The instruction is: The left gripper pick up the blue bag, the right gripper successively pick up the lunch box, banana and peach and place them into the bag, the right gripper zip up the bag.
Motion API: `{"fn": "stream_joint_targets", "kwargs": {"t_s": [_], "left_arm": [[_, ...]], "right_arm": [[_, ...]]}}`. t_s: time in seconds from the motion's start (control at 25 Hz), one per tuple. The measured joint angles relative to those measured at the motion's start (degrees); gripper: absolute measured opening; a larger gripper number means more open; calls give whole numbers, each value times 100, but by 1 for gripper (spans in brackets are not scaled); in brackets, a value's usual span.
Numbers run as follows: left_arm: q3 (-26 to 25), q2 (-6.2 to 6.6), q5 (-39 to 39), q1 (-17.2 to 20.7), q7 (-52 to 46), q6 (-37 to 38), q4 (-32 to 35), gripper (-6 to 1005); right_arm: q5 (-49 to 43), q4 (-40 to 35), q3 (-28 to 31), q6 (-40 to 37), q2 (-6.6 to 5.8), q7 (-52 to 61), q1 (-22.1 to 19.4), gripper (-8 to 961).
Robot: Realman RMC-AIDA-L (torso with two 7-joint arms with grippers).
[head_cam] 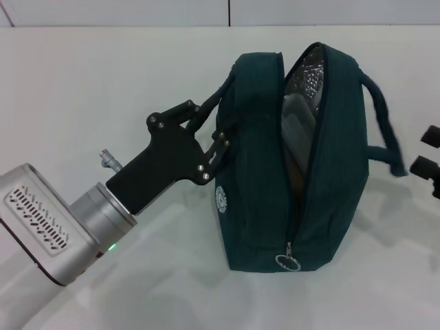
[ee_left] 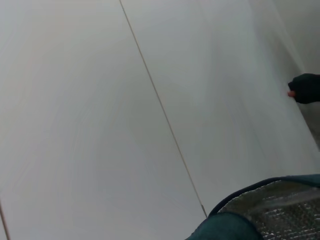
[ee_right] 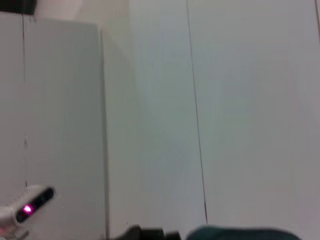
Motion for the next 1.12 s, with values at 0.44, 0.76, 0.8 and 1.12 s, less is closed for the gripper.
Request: {"fn": "stream_joint_targets", "kwargs": {"t_s": [0.44, 0.76, 0.8, 1.12], "left_arm": [[11, 0, 16, -33, 0, -47, 116, 342], [14, 3, 45, -47, 0, -48, 153, 346], [14, 2, 62, -47, 0, -49, 155, 346], [14, -1, 166, -51, 0, -48, 164, 350]], "right_arm": [[-1969, 64, 14, -444, 144, 60, 424, 425], [-2989, 397, -275, 690, 442, 884, 1033, 421], [-2962, 498, -305, 774, 456, 886, 1115, 420], [-2867, 911, -590, 1107, 525, 950, 1507, 415]]}}
